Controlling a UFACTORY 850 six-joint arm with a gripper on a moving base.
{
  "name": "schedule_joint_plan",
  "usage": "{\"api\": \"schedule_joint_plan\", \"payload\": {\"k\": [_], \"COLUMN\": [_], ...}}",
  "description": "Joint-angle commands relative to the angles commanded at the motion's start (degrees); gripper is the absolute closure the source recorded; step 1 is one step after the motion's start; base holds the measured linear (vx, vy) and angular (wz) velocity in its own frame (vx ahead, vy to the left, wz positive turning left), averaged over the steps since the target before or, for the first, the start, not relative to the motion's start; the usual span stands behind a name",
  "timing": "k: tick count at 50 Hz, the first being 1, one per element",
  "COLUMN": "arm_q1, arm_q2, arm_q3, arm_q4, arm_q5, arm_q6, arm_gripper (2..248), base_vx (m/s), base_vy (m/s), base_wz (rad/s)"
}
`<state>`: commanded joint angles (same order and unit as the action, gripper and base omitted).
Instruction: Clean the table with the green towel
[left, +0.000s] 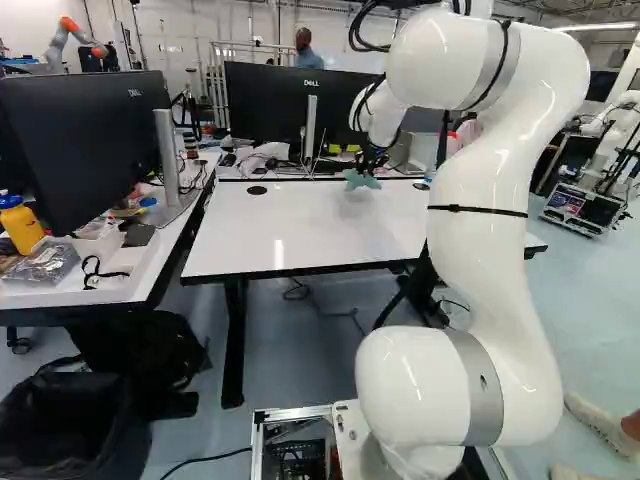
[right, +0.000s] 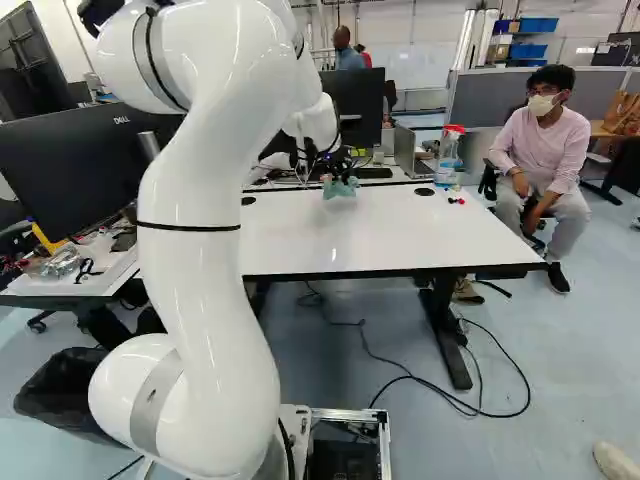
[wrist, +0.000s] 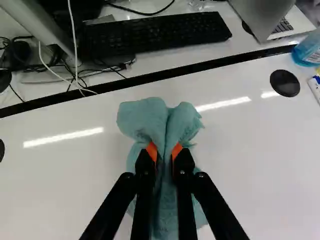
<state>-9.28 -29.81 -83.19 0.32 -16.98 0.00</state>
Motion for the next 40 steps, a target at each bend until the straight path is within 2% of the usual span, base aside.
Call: {"api": "schedule_joint_plan", "payload": {"k": [27,40], "arm_q1": [3.91,4.05], "arm_q2": [-3.41,-3.62], "arm_q3": [-4.56,-4.85], "arm_q4": [0.00,0.00], "arm_q5": [0.00,0.00], "arm_q6": [0.00,0.00], "arm_gripper": [199,199], "base_vx": [0.000,0.000], "base_vy": [0.000,0.000], "base_wz": [0.000,0.000]}}
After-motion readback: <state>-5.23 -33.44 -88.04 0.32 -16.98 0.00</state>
